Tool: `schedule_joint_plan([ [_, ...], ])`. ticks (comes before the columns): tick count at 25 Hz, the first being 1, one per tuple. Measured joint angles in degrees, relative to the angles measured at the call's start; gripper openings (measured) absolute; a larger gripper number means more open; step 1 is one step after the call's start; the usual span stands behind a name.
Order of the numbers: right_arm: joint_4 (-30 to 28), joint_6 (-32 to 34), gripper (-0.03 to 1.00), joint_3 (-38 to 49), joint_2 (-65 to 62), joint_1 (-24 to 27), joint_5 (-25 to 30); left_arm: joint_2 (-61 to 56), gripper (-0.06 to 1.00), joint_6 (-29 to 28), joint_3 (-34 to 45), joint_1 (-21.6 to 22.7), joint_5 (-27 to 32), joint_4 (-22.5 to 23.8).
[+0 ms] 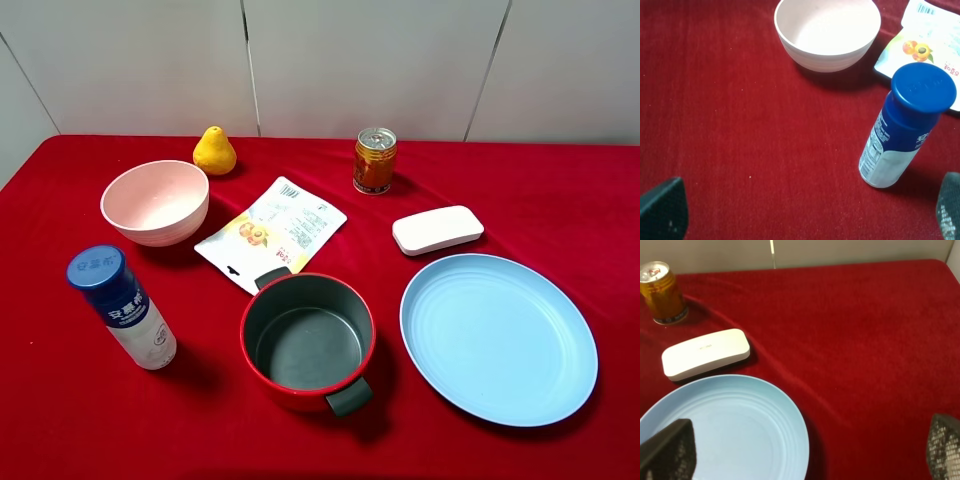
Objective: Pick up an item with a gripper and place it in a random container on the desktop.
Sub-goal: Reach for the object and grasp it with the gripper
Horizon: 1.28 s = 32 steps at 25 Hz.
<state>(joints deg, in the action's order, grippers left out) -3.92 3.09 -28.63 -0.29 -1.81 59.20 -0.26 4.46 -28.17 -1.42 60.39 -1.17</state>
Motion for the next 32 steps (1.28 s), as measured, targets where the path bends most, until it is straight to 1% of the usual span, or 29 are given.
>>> schedule_joint_plan([
  [27, 0.0, 0.0, 0.69, 0.0, 0.1, 0.0, 0.0, 0.0, 1.00, 0.0, 0.0, 0.0, 0.0, 0.0],
  [30, 0.0, 0.0, 0.69, -0.1, 2.9, 0.0, -0.4, 0.0, 1.00, 0.0, 0.0, 0.0, 0.0, 0.0],
  [32, 0.0, 0.0, 0.69, -0.9, 6.5, 0.0, -2.0, 0.0, 1.00, 0.0, 0.0, 0.0, 0.0, 0.0],
])
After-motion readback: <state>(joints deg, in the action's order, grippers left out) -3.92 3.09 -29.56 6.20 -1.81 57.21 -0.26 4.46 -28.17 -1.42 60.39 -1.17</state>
